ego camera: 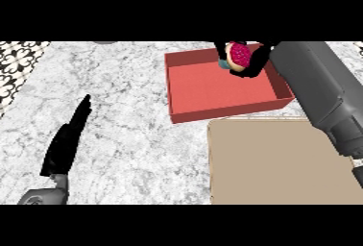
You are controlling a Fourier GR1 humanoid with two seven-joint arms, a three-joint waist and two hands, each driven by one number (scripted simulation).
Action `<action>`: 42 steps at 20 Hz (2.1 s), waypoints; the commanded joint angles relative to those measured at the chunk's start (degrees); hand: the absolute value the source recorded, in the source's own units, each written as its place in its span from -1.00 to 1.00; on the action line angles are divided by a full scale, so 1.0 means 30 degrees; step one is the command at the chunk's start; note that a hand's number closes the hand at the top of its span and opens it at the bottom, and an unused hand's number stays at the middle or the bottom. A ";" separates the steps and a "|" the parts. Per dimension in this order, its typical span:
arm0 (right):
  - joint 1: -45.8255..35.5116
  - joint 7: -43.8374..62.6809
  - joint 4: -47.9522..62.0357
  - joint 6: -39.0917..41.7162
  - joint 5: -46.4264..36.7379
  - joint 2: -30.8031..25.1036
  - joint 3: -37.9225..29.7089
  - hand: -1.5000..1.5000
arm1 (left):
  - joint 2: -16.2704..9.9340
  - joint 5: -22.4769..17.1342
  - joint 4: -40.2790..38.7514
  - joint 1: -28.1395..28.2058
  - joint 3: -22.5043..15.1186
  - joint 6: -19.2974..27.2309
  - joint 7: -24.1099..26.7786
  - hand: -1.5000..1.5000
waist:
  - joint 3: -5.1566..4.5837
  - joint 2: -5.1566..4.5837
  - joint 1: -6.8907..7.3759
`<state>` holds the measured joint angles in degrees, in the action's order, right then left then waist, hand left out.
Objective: Pick the cupcake from the tray and place it in the cardboard box
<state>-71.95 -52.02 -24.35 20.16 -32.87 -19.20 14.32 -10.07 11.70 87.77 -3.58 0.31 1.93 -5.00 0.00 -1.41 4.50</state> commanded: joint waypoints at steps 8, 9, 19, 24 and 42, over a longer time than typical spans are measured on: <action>-0.0577 -0.0638 0.4188 -0.0533 -0.1018 0.3427 0.0673 -1.00 | 0.0159 0.0205 -0.0445 -0.0215 0.0206 0.0273 -0.0039 0.00 | 0.0002 -0.0029 -0.0286; -0.0614 -0.0919 0.4294 -0.0025 -0.0893 0.3233 0.0561 -1.00 | -0.0641 -0.0457 0.1018 0.0601 0.0524 -0.0672 -0.0504 0.00 | 0.0011 0.0077 -0.0219; -0.1867 0.1425 0.6187 0.2598 0.4373 0.3428 -0.4587 -1.00 | 0.0172 0.0347 -0.0025 0.0106 -0.0074 0.0109 0.0146 0.00 | 0.0011 -0.0178 0.0015; -0.2485 0.3084 0.7104 0.5032 0.6413 0.1917 -0.6564 -1.00 | 0.0163 0.0129 0.0781 0.0263 -0.0176 -0.0152 -0.0385 0.00 | 0.0034 -0.0270 0.0355; -0.2292 0.6570 0.6717 0.6630 0.8871 -0.4622 -0.9128 -1.00 | 0.0364 0.0302 0.0756 -0.0752 -0.0760 -0.0405 0.0151 0.00 | 0.0176 -0.1408 0.1694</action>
